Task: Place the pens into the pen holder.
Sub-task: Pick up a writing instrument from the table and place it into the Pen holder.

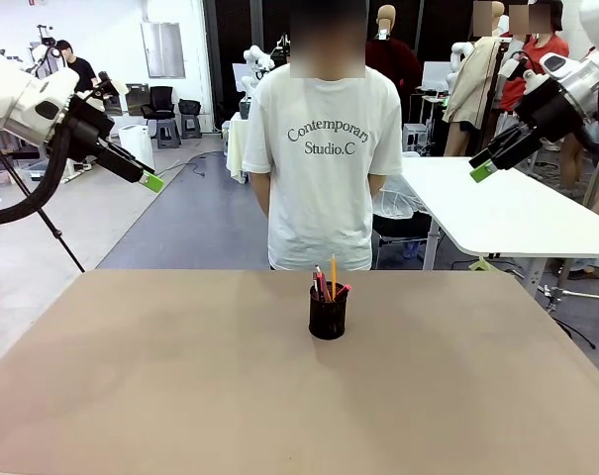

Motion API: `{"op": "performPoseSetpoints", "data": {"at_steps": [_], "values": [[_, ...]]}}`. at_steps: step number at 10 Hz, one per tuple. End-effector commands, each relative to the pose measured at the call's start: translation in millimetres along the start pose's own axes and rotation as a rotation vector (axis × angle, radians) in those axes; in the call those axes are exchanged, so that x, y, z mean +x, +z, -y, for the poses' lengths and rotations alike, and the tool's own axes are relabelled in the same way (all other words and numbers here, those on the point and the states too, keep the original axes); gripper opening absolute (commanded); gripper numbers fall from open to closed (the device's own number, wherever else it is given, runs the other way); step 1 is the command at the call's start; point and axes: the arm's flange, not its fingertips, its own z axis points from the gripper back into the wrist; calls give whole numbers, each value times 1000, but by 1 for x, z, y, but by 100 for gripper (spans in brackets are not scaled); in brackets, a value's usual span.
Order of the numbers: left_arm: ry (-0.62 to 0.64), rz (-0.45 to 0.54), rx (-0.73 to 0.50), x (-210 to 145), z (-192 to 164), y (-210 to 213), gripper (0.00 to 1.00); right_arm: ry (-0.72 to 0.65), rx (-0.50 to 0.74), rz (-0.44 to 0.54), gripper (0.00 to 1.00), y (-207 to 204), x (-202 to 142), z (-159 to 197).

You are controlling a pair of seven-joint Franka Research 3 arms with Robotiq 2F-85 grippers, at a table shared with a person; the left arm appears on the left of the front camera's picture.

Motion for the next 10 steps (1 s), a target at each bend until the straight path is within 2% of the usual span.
{"op": "performPoseSetpoints", "data": {"at_steps": [1, 10], "values": [[14, 4, -2, 0, 1, 1, 100, 5, -2, -2, 100, 2, 2, -2], [14, 4, -2, 0, 1, 1, 100, 5, -2, -2, 100, 2, 2, -2]]}}
